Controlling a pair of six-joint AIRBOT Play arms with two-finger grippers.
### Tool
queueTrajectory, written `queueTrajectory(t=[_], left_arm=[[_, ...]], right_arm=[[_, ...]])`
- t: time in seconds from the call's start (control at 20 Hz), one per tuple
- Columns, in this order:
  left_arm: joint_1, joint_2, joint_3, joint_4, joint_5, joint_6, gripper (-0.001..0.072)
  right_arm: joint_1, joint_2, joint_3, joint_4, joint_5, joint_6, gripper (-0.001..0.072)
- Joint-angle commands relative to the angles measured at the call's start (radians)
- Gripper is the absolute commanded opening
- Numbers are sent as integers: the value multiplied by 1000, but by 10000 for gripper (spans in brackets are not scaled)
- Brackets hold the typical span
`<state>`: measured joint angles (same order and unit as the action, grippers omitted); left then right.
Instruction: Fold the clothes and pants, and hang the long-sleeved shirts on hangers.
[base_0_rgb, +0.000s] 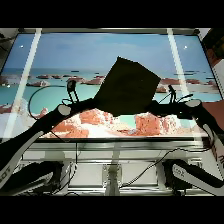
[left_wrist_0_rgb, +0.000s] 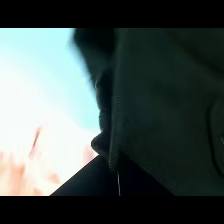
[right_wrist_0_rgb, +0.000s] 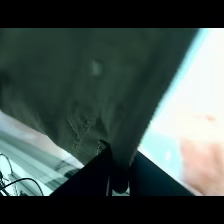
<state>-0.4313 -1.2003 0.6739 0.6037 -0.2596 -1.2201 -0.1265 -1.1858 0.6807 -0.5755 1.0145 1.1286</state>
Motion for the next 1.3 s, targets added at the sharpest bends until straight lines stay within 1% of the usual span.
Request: queueTrajectory(t=[0.0,0.05,0.1,0.2,0.25,0.35,0.5,0.6,0.65,0.7,0.75,0.85,0.9,0.95,1.05,1.15,1.25], left_arm=[[15,180,71,-2,10,325,10],[27,256,91,-2,10,370,9],[41,329,107,-2,10,377,9],[60,489,131,-2,10,376,9],[60,576,137,3,15,376,7],[60,739,140,16,13,367,5],[59,939,140,16,0,269,4],[60,1024,140,17,-72,203,4],[60,1039,140,19,-134,168,4],[60,1038,140,53,-209,116,4],[60,1021,140,149,-299,23,4],[60,954,140,406,-472,-215,4],[60,908,139,510,-526,-308,5],[59,854,138,578,-549,-360,6],[59,719,138,600,-531,-362,6],[58,543,139,598,-476,-362,7],[45,367,139,581,-325,-362,8]], right_arm=[[3,132,150,14,105,-21,54],[3,179,208,18,146,-13,55],[3,224,269,23,193,-9,55],[3,308,384,23,285,46,55],[3,352,445,23,327,86,54],[3,438,549,24,381,209,55],[3,560,662,27,444,338,55],[3,647,684,25,431,401,54],[2,680,684,8,432,409,54],[2,703,684,-25,435,411,54],[2,718,683,-72,435,438,54],[2,716,664,-156,431,457,54],[2,711,631,-187,420,457,54],[2,703,585,-205,398,457,54],[3,692,448,-204,322,473,55],[3,666,294,-206,206,483,55],[3,614,171,-211,18,483,55]])
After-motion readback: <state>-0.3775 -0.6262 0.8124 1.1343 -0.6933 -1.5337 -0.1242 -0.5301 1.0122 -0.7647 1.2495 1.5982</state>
